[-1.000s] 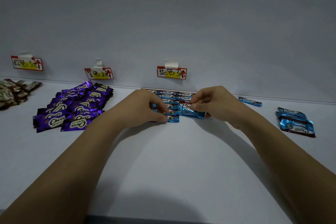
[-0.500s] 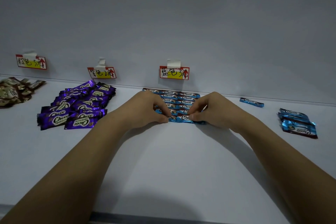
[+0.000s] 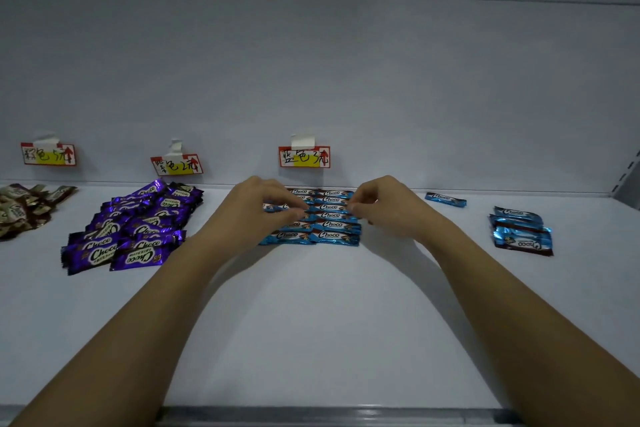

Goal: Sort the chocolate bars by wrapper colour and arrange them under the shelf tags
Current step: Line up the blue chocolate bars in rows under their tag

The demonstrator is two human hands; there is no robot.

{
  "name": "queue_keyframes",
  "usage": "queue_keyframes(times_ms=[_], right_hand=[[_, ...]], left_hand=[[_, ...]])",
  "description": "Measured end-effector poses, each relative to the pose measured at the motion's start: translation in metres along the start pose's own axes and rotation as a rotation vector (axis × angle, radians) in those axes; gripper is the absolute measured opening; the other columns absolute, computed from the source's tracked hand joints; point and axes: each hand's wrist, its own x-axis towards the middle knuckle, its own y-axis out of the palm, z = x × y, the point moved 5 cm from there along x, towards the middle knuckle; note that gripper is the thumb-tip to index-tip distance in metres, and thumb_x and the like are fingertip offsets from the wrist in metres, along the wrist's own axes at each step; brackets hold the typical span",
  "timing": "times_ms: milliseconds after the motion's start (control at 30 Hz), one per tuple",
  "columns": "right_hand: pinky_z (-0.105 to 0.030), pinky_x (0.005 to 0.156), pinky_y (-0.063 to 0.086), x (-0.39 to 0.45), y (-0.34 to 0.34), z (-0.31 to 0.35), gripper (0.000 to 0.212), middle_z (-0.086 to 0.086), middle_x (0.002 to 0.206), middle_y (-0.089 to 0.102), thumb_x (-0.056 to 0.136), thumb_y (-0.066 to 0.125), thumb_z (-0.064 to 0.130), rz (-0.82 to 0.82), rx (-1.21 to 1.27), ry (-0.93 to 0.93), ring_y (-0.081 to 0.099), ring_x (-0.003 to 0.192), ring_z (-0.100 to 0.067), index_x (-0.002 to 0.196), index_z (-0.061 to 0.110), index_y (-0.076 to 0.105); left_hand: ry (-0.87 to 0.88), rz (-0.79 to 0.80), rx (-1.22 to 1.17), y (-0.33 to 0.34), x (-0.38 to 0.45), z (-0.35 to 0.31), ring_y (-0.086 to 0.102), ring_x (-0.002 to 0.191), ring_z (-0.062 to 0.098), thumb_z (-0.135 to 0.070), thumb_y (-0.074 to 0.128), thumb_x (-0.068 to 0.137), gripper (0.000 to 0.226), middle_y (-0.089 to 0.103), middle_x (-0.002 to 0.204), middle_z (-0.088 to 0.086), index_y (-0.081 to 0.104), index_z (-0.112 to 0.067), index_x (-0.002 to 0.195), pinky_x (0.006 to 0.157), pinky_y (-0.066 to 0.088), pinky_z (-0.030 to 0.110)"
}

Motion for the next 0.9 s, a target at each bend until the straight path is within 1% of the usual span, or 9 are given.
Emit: queue_keyframes(times_ms=[67,133,267,400,533,667,700,800,900], right_hand=[[-0.024,0.060,0.044,0.000,-0.005,-0.001,0.008,-0.002,0.100,0.068,0.093,0.062,0.026,-0.021,-0.010,0.006,0.059,0.083,-0.012,0.095,0.019,0.067],[-0.024,0.061,0.044,-0.001,-0.014,-0.001,0.010,-0.001,0.097,0.068,0.093,0.061,0.025,-0.072,-0.007,-0.004,0.059,0.082,-0.013,0.096,0.018,0.068],[-0.029,0.077,0.048,-0.006,-0.042,-0.017,0.014,-0.005,0.103,0.069,0.091,0.061,0.022,-0.160,0.001,0.028,0.062,0.092,-0.019,0.098,0.016,0.071],[-0.031,0.087,0.045,-0.018,-0.078,-0.056,0.033,-0.007,0.122,0.062,0.091,0.063,0.031,-0.076,-0.187,0.161,0.058,0.108,-0.023,0.120,0.015,0.062],[-0.040,0.100,0.037,-0.043,-0.118,-0.112,0.064,-0.009,0.145,0.040,0.088,0.057,0.057,0.018,-0.490,0.340,0.041,0.128,-0.031,0.142,0.027,0.040],[-0.051,0.116,0.021,-0.064,-0.126,-0.160,0.083,-0.004,0.161,0.013,0.086,0.043,0.073,0.048,-0.510,0.379,0.012,0.147,-0.032,0.152,0.028,0.020],[-0.051,0.116,0.019,-0.066,-0.120,-0.169,0.083,-0.003,0.160,0.014,0.086,0.039,0.074,0.054,-0.510,0.359,0.010,0.147,-0.031,0.152,0.027,0.020],[-0.046,0.113,0.024,-0.066,-0.103,-0.176,0.074,0.001,0.148,0.031,0.089,0.031,0.071,-0.014,-0.519,0.245,0.021,0.139,-0.031,0.146,0.023,0.030],[-0.045,0.113,0.025,-0.052,-0.092,-0.164,0.071,-0.003,0.143,0.036,0.090,0.029,0.070,-0.005,-0.520,0.181,0.026,0.135,-0.032,0.138,0.019,0.038]], left_hand=[[0.005,-0.083,-0.041,0.005,-0.002,-0.009,0.047,0.097,0.004,-0.035,0.063,0.090,0.020,0.064,0.107,-0.012,0.070,-0.036,0.108,0.071,0.036,0.017],[0.025,-0.110,0.027,0.016,0.000,-0.027,0.044,0.100,0.003,-0.033,0.060,0.093,0.025,0.064,0.115,-0.008,0.067,-0.033,0.116,0.081,0.037,0.021],[0.220,0.002,0.202,0.057,0.007,-0.083,0.045,0.107,0.010,-0.034,0.061,0.092,0.027,0.062,0.118,-0.009,0.066,-0.034,0.119,0.088,0.035,0.027],[0.281,0.058,0.161,0.100,0.019,-0.123,0.047,0.117,0.016,-0.034,0.061,0.090,0.030,0.059,0.124,-0.005,0.064,-0.033,0.120,0.098,0.041,0.039],[0.154,0.148,0.121,0.146,0.046,-0.137,0.039,0.129,0.018,-0.035,0.053,0.094,0.042,0.047,0.140,-0.004,0.049,-0.031,0.135,0.106,0.036,0.040],[0.112,0.172,0.172,0.180,0.076,-0.144,0.028,0.139,0.020,-0.033,0.045,0.099,0.051,0.030,0.154,-0.002,0.031,-0.025,0.148,0.109,0.031,0.041],[0.104,0.188,0.179,0.187,0.082,-0.145,0.023,0.142,0.019,-0.032,0.042,0.100,0.052,0.025,0.157,-0.001,0.028,-0.023,0.149,0.111,0.028,0.041],[0.112,0.254,0.222,0.206,0.095,-0.145,0.013,0.147,0.016,-0.032,0.034,0.103,0.052,0.016,0.161,-0.002,0.021,-0.022,0.153,0.118,0.018,0.040],[0.134,0.243,0.238,0.208,0.099,-0.143,0.033,0.137,0.018,-0.032,0.032,0.102,0.045,0.037,0.151,-0.002,0.037,-0.024,0.146,0.112,0.027,0.039]])
